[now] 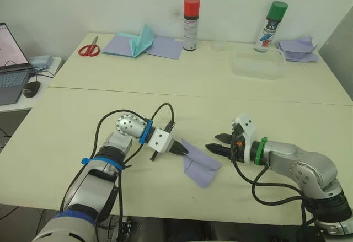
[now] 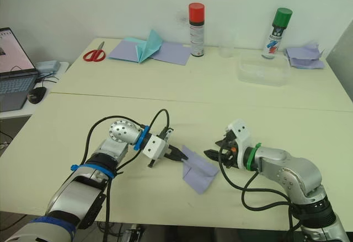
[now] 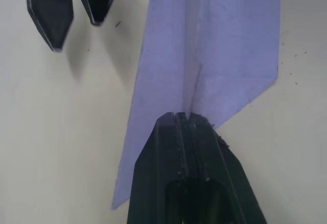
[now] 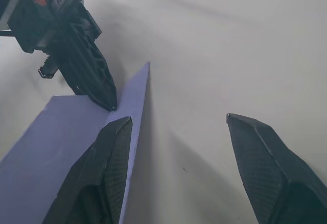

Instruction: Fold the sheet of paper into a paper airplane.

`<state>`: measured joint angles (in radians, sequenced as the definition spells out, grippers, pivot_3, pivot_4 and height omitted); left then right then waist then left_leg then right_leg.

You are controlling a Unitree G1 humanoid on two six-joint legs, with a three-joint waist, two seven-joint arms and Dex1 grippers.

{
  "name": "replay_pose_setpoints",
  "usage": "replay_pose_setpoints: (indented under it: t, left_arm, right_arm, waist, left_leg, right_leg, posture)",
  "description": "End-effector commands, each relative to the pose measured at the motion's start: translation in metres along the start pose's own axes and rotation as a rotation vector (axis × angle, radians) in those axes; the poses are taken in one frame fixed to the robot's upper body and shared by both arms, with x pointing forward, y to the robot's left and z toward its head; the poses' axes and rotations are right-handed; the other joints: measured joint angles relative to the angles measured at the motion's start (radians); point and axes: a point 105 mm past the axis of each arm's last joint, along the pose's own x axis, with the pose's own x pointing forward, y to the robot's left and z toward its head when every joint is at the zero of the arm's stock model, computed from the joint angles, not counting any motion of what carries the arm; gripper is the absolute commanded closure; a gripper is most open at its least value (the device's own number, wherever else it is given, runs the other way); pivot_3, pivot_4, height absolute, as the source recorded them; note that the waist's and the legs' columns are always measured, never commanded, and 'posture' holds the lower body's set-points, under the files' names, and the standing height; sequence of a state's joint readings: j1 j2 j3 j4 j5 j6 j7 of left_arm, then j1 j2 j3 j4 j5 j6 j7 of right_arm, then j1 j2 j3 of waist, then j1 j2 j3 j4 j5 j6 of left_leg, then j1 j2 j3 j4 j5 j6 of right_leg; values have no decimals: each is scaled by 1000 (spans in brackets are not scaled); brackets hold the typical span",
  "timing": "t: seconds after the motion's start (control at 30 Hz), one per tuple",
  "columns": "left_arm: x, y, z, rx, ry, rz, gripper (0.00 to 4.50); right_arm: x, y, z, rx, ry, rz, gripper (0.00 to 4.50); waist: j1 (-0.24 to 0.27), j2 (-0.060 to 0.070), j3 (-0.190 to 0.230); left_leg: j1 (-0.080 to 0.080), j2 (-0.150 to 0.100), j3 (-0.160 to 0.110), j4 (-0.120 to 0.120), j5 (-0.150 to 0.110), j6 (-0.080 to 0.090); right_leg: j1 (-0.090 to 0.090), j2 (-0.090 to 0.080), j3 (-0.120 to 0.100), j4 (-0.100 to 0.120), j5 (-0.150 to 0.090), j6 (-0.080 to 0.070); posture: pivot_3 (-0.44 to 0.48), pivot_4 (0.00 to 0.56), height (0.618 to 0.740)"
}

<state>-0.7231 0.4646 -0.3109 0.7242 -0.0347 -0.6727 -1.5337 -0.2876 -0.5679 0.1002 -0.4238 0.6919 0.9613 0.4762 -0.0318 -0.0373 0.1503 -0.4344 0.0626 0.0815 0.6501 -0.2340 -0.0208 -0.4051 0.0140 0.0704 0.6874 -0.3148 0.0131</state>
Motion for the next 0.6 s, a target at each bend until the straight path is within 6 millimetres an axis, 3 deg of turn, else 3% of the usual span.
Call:
replay_pose_setpoints:
  t: [0.03, 0.17, 0.27, 0.47, 0.6]
  left_arm:
    - [-14, 3, 8, -120, 103, 64, 4477]
    - [-20, -17, 34, -293, 171, 63, 4477]
    - [-10, -17, 48, -381, 201, 134, 4477]
    - [10, -20, 43, -468, 291, 218, 4477]
    - [17, -22, 42, -431, 309, 215, 4477]
  right_arm:
    - [-9, -6, 18, -110, -106, -18, 1438]
    - [-21, -4, 23, -199, -154, 30, 1438]
    - [-29, -2, 12, -287, -133, 88, 1438]
    - [-39, 9, 4, -388, -103, 228, 1438]
    - [-42, 2, -3, -443, -48, 245, 1438]
  waist:
    - [-1, 0, 0]
    - [-1, 1, 0]
    - [8, 2, 1]
    - [3, 3, 2]
    - [3, 3, 2]
  left_leg:
    - [0, 0, 0, 0, 0, 0]
    - [2, 1, -2, 2, 0, 0]
    - [1, 0, -6, 6, 0, 0]
    - [7, -1, -10, 13, 0, 0]
    - [13, -1, -10, 13, 0, 0]
  right_leg:
    - [0, 0, 0, 1, 0, 0]
    - [0, 0, 0, 7, 0, 0]
    - [1, 0, 0, 10, -1, 1]
    - [13, 3, -1, 10, -4, 6]
    - [19, 3, 0, 9, -4, 6]
  posture:
    - [0, 150, 740]
    - [0, 150, 740]
    - [0, 150, 740]
    - [0, 150, 740]
    - [0, 150, 740]
